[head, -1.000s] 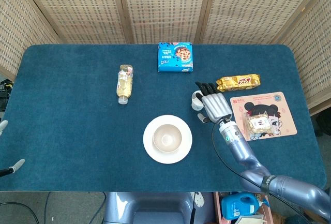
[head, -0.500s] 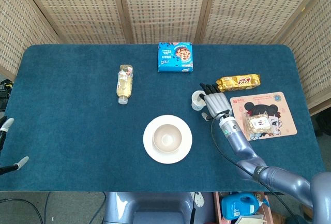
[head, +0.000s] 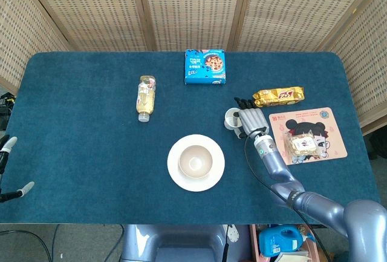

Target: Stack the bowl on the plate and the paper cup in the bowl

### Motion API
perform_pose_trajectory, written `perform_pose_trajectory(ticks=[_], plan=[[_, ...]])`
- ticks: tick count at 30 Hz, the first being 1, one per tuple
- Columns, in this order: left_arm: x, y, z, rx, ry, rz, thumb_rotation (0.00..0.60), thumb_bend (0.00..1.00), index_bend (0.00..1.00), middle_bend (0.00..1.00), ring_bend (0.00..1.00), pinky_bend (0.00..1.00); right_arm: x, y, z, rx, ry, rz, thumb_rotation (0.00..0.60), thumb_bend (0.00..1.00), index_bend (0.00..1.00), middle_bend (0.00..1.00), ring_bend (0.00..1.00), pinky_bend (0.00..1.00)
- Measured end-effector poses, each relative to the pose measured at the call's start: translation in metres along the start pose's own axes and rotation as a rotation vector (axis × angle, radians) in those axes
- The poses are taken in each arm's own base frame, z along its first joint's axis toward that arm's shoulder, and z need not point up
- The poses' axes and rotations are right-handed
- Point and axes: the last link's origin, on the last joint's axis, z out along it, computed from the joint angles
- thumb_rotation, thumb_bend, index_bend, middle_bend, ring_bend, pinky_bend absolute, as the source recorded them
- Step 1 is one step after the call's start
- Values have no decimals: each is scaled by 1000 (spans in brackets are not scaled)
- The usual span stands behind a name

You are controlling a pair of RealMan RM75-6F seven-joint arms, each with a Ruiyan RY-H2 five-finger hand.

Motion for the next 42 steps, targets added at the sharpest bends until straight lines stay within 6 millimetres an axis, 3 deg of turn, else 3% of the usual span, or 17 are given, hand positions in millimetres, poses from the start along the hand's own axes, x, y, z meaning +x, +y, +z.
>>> perform_pose_trajectory(ticks=[9,16,22,29,35,42], plan=[[-2,1,1,-1,-3,3,600,0,0,0,0,0,3,-6,-1,51,59,33,600,444,654,0,0,0],[-2,2,0,-12,-5,4,600,0,0,0,0,0,25,-16,-18,137,101,25,600,444,655,0,0,0],[-2,5,-4,-30,-5,3,600,0,0,0,0,0,47,-36,-48,253,95,-13,600,444,654,0,0,0],[-2,7,-8,-50,-4,0,600,0,0,0,0,0,63,-77,-99,389,52,-78,600,445,654,0,0,0],[-2,8,-10,-60,0,-2,600,0,0,0,0,0,57,-96,-112,411,-2,-146,600,445,654,0,0,0],[-2,5,-10,-50,-3,-4,600,0,0,0,0,0,38,-111,-114,416,-81,-197,600,445,655,0,0,0]])
